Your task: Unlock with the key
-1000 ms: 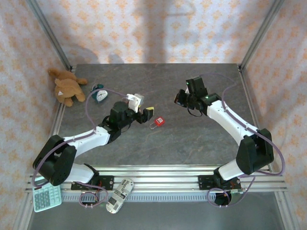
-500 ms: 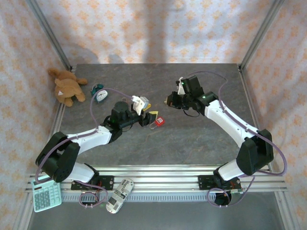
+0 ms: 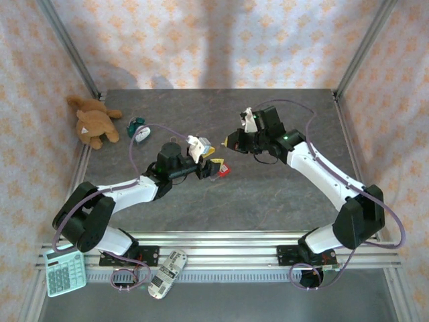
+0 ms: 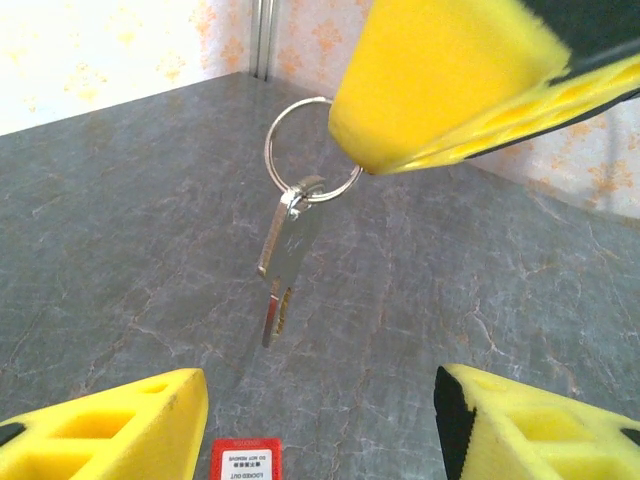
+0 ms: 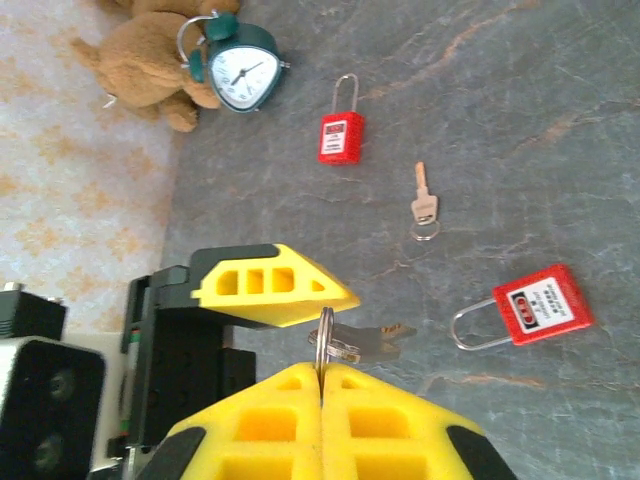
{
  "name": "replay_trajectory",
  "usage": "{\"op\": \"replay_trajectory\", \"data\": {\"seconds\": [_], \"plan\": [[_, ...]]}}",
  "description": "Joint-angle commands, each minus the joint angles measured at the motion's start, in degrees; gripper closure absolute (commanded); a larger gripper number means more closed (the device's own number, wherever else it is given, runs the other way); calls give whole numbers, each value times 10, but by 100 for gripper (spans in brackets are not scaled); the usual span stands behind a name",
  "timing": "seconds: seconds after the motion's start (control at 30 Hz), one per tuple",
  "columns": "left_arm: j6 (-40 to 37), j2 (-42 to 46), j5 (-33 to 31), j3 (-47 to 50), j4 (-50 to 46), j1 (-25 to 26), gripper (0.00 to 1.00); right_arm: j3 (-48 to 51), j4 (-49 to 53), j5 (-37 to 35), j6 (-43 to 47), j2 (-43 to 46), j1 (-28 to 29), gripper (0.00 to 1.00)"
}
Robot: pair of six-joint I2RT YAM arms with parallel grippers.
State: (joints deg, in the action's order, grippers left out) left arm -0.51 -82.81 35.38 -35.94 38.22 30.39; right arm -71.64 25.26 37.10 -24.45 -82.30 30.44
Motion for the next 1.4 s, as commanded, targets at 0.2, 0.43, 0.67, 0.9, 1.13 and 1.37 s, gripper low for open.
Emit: {"op": "replay_trajectory", "data": {"seconds": [0.2,0.43,0.67,0.9,1.13,1.37], "plan": [[-6,-2,-9,-1,43,6,47,-9,-46,36,-30,19,11,95],[-6,-5,-14,1,52,6,60,-4,-57,44,-39,25,11,95],[-12,-4,-34,6,65,6,64,5,-64,53,-45,26,11,95],[-13,-3,-47,9,76,6,72,20,-78,63,-57,29,11,95],[-12,-3,-39,5,67,6,83,30,-89,67,-65,30,11,95],[-21,-6,-18,-8,37,6,100,26,-91,60,-65,30,11,95]]}}
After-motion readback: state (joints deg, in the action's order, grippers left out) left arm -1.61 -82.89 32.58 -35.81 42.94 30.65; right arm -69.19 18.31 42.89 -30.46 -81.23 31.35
